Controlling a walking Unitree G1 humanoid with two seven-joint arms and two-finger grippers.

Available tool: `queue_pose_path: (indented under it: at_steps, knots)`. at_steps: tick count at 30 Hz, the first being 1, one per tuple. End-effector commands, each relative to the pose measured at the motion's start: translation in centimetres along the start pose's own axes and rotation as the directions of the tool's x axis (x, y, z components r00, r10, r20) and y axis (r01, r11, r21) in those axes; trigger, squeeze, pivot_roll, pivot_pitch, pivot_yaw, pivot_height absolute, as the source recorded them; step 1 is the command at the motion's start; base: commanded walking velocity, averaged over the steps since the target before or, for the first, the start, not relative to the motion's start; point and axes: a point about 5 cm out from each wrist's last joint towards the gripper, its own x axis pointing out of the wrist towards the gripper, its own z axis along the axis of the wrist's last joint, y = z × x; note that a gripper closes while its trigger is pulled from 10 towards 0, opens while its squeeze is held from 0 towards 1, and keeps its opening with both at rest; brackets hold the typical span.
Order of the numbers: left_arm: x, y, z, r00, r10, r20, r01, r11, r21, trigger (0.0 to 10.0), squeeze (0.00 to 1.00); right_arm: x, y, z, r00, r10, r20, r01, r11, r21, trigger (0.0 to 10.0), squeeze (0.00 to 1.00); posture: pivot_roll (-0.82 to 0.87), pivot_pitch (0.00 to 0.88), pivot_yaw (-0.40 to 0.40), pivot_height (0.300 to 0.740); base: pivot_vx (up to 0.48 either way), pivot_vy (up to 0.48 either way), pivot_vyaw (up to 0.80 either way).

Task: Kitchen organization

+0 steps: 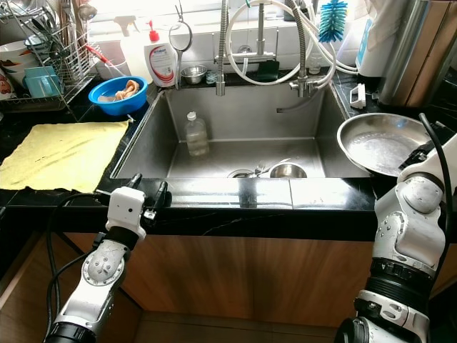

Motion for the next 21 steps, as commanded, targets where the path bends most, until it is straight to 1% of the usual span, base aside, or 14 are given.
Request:
queue_pose_path:
  at_steps: [1,6,11,15,21]
  knots:
    - [-0.7,-0.7,-1.4,0.996,-0.056,-0.076,0.058,0.998,0.032,10.0,0.0,-0.1,0.4,-0.4,0.999,0.0,-0.044,0.001,0.999,0.034,10.0,0.0,-0.12,0.0,0.092,0.74,0.0,0.0,0.0]
    - [-0.8,-0.7,-1.4,0.996,-0.056,-0.074,0.059,0.998,0.036,10.0,0.0,-0.2,0.4,-0.5,0.999,-0.012,-0.048,0.014,0.999,0.045,10.0,0.0,-0.11,0.0,0.093,0.74,0.0,0.0,0.0]
    - [-0.8,-0.6,-1.4,0.996,-0.057,-0.072,0.06,0.997,0.038,10.0,0.0,-0.1,0.4,-0.9,0.997,-0.016,-0.078,0.022,0.997,0.071,10.0,0.0,-0.11,0.0,0.094,0.74,0.0,0.0,0.0]
    - [-0.7,-0.8,-1.3,0.995,-0.076,-0.069,0.08,0.995,0.06,10.0,0.0,-0.2,0.9,-1.1,0.995,0.014,-0.098,-0.007,0.997,0.076,10.0,0.0,-0.11,0.0,0.095,0.74,0.0,0.0,0.0]
    - [-0.8,-0.8,-1.3,0.995,-0.074,-0.069,0.078,0.995,0.058,10.0,0.0,-0.4,1.3,-1.5,0.993,0.012,-0.12,-0.005,0.998,0.064,10.0,0.0,-0.11,0.0,0.096,0.74,0.0,0.0,0.0]
